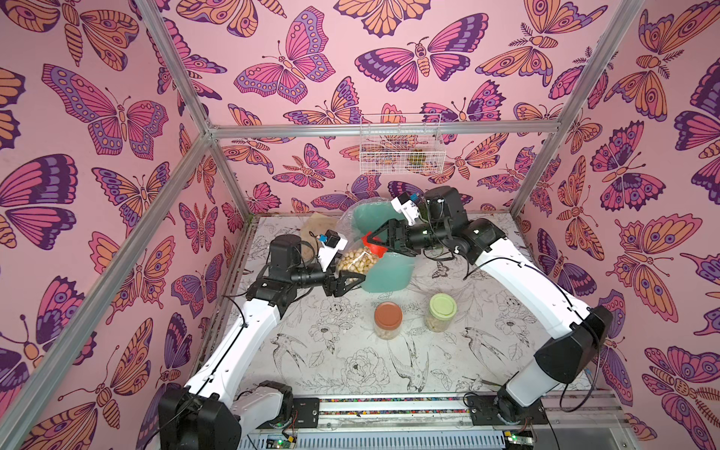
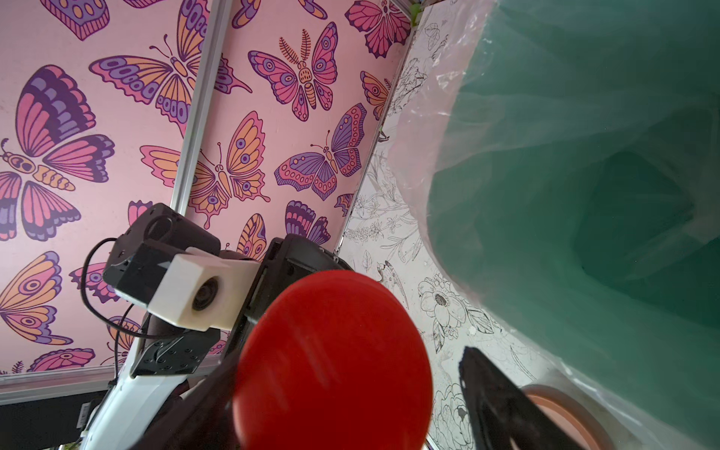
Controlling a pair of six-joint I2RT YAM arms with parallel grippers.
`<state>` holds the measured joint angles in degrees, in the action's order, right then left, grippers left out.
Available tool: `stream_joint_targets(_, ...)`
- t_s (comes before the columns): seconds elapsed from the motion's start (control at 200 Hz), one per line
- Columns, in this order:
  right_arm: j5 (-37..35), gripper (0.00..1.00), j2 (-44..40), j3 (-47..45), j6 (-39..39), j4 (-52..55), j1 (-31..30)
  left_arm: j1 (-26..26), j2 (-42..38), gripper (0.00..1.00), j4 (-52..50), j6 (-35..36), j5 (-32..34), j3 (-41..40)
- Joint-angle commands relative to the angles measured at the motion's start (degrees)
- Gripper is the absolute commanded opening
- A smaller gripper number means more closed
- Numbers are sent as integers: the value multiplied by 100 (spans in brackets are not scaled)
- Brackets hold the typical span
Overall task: Empty moldy peanuts from jars
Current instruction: Unscrew the lid from the jar.
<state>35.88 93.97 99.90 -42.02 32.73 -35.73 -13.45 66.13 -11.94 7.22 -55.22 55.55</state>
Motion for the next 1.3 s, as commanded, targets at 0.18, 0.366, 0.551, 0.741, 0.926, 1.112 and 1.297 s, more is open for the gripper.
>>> stream_joint_targets(0.18, 381, 59, 71, 162, 173, -118, -40, 35, 32, 0, 105, 60, -46, -54)
stream_joint_targets(0.366, 722, 45, 47, 101, 723, -282, 49, 36, 30, 0, 108, 51, -76, -48)
stream_joint_targets(0.551, 1612, 22, -21, -210, 1634, -1078, 314, 35, 40, 0, 105, 25, -173, -43)
stream_joint_targets(0.741, 2125, 13, 179, 69, 3518, -428, 473, 36, 23, 0, -79, 94, -195, 8)
stream_joint_targets(0.926, 2312, 12, 362, 463, 4787, 369, 496, 35, 16, 0, -132, 113, -217, -2)
stream_joint_targets(1.112, 2520, 44, 483, 636, 4773, 426, 496, 31, 43, 0, -132, 121, -270, 35)
stream_joint_targets(1.297, 2412, 87, 455, 579, 3900, 7, 502, 31, 31, 0, -135, 147, -220, 33)
